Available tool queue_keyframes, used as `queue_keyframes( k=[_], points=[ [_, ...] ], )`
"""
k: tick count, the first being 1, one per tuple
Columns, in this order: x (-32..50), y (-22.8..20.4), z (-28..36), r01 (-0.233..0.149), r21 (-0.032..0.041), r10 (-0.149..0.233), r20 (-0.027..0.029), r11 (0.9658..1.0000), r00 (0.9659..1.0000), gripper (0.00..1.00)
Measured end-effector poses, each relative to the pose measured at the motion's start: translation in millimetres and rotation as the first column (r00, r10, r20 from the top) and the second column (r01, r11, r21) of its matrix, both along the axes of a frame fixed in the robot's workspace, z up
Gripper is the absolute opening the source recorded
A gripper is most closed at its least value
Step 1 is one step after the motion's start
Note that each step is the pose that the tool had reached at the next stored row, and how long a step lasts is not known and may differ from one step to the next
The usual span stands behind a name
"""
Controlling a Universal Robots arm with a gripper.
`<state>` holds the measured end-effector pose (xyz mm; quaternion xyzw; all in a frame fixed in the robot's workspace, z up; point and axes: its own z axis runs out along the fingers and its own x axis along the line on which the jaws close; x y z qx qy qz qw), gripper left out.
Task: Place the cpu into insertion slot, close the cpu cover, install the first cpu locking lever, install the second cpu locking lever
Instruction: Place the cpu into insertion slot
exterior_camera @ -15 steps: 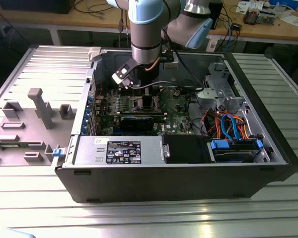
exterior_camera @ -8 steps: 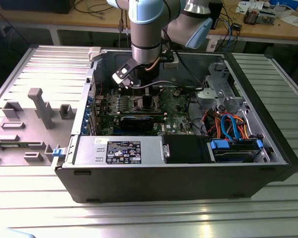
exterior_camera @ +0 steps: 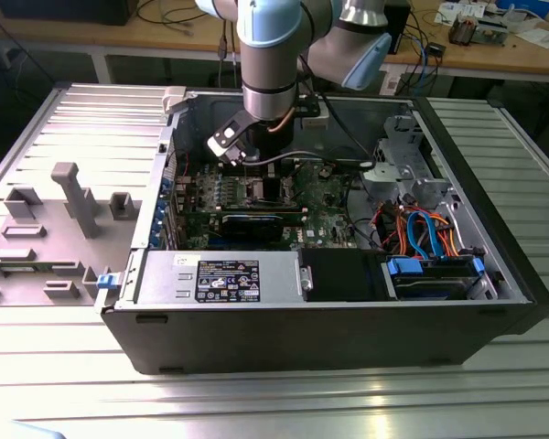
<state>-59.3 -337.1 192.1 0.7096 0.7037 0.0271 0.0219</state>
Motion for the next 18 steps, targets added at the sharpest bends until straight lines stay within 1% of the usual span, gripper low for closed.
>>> queue_keyframes(
  k=[2,5,10,11,13,14,17,18],
  points=[
    [0.0,0.1,2.1,0.000,0.0006,0.000,0.0002,1.0000,1.0000,0.62],
    [0.0,0.0,10.2,0.000,-0.0002,0.000,0.0000,1.0000,1.0000,0.62],
    [0.0,0.0,19.1,0.000,-0.0010,0.000,-0.0002,1.0000,1.0000,0.62],
    [0.1,0.0,22.9,0.000,-0.0012,0.000,-0.0005,1.0000,1.0000,0.62],
    [0.1,0.0,24.9,0.000,-0.0011,0.000,-0.0010,1.0000,1.0000,0.60],
    [0.2,0.1,25.0,0.000,-0.0010,0.000,-0.0009,1.0000,1.0000,0.53],
    [0.1,0.0,25.2,0.000,-0.0015,0.000,-0.0011,1.0000,1.0000,0.17],
    [0.1,0.0,25.2,0.000,-0.0015,0.000,-0.0011,1.0000,1.0000,0.17]
  ],
)
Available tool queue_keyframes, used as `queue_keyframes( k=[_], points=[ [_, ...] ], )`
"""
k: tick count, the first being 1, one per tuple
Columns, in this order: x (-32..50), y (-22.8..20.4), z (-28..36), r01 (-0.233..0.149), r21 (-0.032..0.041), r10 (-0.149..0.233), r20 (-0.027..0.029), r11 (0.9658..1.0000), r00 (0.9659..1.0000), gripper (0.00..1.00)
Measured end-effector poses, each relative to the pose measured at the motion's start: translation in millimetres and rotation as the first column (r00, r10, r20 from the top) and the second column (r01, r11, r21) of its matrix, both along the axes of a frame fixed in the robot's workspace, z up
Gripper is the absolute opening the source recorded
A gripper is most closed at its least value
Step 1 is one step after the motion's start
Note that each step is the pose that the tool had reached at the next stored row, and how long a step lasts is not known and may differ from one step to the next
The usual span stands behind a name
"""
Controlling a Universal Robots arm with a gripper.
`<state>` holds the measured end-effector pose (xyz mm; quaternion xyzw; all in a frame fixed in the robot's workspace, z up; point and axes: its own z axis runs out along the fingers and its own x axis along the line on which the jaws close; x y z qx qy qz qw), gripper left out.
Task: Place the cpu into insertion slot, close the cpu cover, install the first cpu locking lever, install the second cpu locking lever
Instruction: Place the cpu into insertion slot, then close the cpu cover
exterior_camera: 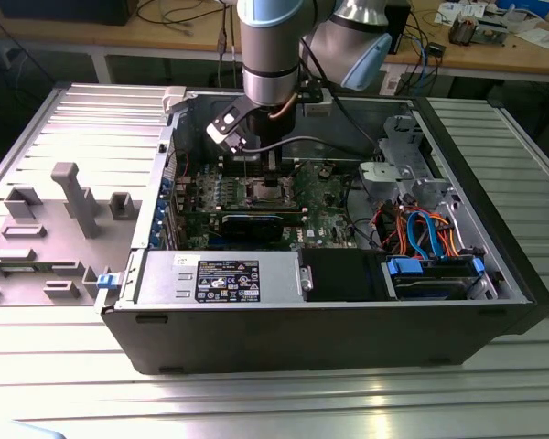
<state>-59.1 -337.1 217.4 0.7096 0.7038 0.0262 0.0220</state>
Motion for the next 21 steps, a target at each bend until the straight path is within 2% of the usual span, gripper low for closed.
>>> queue_keyframes(
  k=[1,16,21],
  points=[
    [0.0,0.0,0.0,0.000,0.0000,0.000,0.0000,1.0000,1.0000,0.11],
    [0.0,0.0,0.0,0.000,-0.0011,0.000,0.0000,1.0000,1.0000,0.11],
    [0.0,0.0,5.1,0.000,-0.0017,0.000,-0.0002,1.0000,1.0000,0.11]
  ],
)
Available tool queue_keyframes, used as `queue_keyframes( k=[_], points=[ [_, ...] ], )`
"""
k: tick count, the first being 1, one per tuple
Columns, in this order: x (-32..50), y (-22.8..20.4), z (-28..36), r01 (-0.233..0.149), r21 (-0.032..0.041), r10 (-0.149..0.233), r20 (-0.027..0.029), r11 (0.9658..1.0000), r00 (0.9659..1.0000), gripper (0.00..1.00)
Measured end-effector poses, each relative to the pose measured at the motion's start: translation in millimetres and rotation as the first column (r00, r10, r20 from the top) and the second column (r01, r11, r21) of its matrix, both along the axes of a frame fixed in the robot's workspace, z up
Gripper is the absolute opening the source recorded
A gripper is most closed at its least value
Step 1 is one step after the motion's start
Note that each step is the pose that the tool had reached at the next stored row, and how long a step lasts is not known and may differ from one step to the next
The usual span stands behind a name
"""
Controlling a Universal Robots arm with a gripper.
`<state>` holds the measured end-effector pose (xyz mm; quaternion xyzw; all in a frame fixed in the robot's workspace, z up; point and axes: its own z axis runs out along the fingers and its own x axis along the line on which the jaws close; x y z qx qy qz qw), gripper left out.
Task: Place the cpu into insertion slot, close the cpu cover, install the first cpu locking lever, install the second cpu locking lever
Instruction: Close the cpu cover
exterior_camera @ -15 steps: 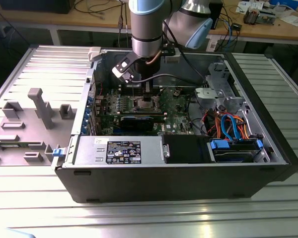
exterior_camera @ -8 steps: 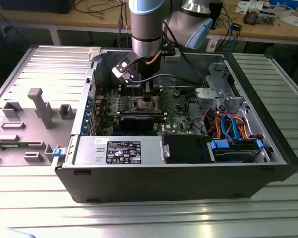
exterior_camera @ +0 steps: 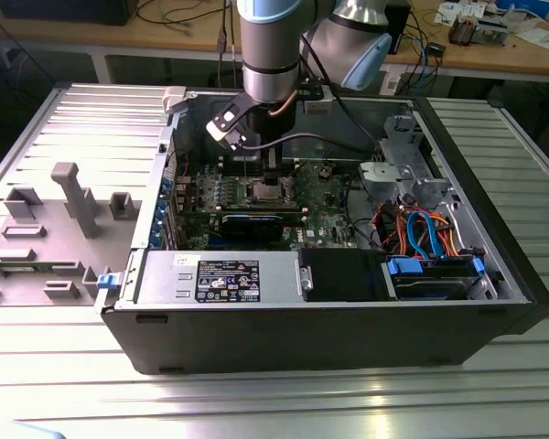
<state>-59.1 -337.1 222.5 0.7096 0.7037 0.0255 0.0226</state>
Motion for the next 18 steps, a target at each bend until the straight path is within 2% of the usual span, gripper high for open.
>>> queue_keyframes(
  k=[2,10,11,12,18],
  points=[
    [0.0,0.0,2.5,0.000,-0.0001,0.000,0.0001,1.0000,1.0000,0.11],
    [-0.1,0.0,2.5,0.000,-0.0020,0.000,-0.0004,1.0000,1.0000,0.11],
    [-0.1,0.1,2.5,0.000,-0.0022,0.000,-0.0158,1.0000,0.9999,0.11],
    [-0.1,0.0,2.6,0.000,-0.0025,0.000,-0.0264,1.0000,0.9997,0.11],
    [-0.1,0.0,3.0,0.000,-0.0022,0.000,-0.0266,1.0000,0.9996,0.11]
  ],
)
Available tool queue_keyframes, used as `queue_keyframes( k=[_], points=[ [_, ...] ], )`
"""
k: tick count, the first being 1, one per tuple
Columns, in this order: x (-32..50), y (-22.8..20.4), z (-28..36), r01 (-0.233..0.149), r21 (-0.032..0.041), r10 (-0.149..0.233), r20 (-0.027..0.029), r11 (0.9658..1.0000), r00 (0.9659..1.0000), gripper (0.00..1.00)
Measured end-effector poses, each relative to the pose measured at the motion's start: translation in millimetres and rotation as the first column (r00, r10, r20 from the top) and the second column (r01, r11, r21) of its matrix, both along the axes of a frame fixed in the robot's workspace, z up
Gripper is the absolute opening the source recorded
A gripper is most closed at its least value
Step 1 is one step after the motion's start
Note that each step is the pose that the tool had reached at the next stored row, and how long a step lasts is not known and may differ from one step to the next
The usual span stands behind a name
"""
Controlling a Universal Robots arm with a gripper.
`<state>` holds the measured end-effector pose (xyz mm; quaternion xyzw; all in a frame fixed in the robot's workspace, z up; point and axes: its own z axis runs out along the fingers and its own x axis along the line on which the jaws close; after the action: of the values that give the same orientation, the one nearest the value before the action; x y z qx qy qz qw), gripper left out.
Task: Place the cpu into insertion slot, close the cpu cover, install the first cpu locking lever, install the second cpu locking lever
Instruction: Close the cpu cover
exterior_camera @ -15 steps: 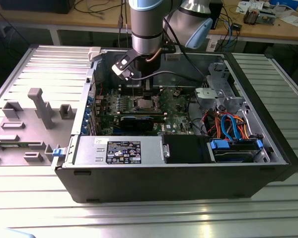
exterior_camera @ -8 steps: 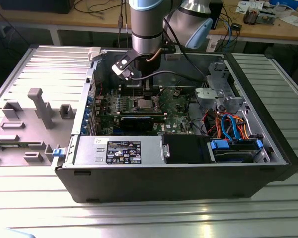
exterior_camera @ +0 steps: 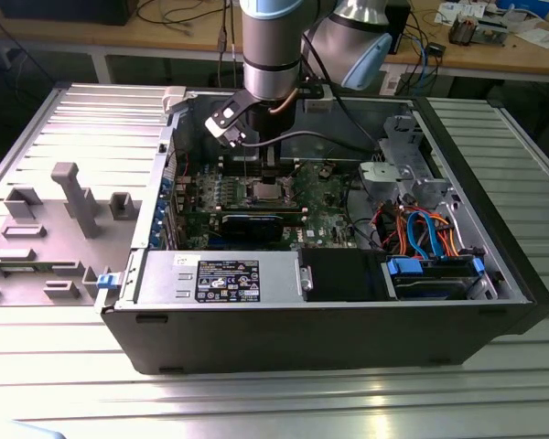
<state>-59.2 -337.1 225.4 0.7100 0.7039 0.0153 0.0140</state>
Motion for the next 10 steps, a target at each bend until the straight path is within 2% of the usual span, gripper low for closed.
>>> queue_keyframes(
  k=[7,10],
  points=[
    [0.0,0.0,0.4,0.000,-0.0001,0.000,-0.0001,1.0000,1.0000,0.11],
    [0.0,0.0,4.2,0.000,0.0000,0.000,0.0000,1.0000,1.0000,0.11]
  ],
)
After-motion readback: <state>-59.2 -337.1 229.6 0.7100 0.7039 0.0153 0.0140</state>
